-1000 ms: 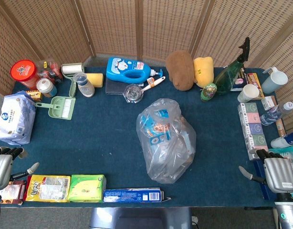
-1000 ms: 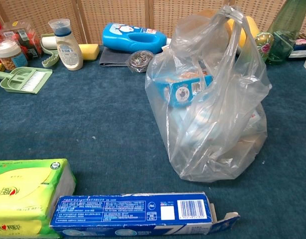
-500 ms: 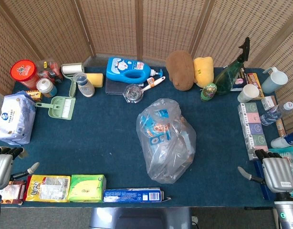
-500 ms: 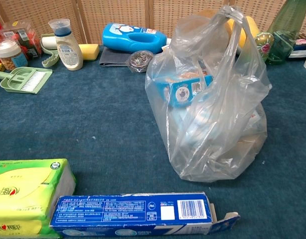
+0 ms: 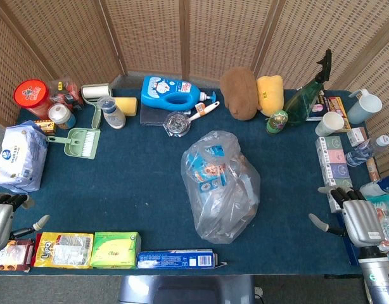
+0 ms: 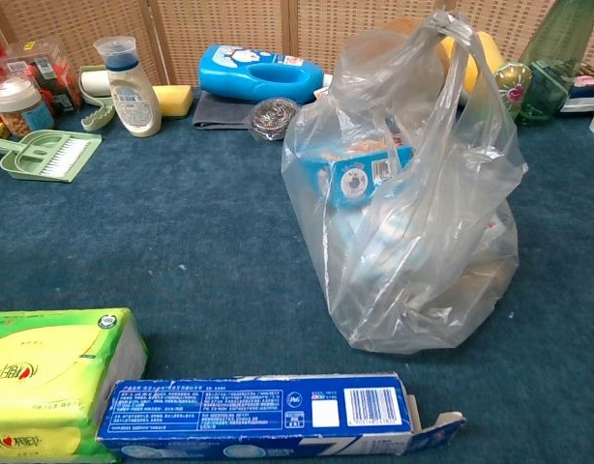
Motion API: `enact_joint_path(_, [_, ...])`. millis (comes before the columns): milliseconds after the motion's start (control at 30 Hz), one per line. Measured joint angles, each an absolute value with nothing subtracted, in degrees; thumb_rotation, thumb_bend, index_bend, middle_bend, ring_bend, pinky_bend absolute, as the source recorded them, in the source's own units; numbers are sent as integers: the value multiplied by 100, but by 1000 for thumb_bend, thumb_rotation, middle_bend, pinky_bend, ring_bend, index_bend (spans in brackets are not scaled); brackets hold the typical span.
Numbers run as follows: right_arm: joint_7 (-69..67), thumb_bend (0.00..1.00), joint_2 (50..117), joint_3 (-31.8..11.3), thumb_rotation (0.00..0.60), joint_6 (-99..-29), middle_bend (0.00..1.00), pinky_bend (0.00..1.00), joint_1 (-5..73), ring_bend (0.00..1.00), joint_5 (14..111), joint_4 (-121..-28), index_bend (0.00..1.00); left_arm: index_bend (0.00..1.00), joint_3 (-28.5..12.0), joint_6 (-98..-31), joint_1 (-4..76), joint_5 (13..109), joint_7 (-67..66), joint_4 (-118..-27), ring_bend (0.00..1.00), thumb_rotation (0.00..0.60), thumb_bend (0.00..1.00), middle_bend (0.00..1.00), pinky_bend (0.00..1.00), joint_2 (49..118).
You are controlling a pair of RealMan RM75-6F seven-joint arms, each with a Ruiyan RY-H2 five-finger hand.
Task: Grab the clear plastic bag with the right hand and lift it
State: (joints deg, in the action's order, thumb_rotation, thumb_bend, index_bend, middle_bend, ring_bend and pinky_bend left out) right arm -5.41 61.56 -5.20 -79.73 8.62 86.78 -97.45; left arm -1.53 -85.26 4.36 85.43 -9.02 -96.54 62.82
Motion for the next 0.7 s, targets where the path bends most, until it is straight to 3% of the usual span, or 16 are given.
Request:
enact_joint_path(267, [-1295, 264, 6005, -824, 87, -6943, 302, 207, 1609, 238, 8440, -9873, 274, 457, -166, -8398, 480, 8448, -932, -9614, 441, 0, 146, 505, 287, 6342])
enact_joint_path(700, [-1499, 264, 6344, -1182, 88, -5625, 300, 207, 2658, 238, 7772, -9959, 273, 457, -207, -8154, 612, 8307, -893, -9406, 441, 0, 145, 506, 287, 6491])
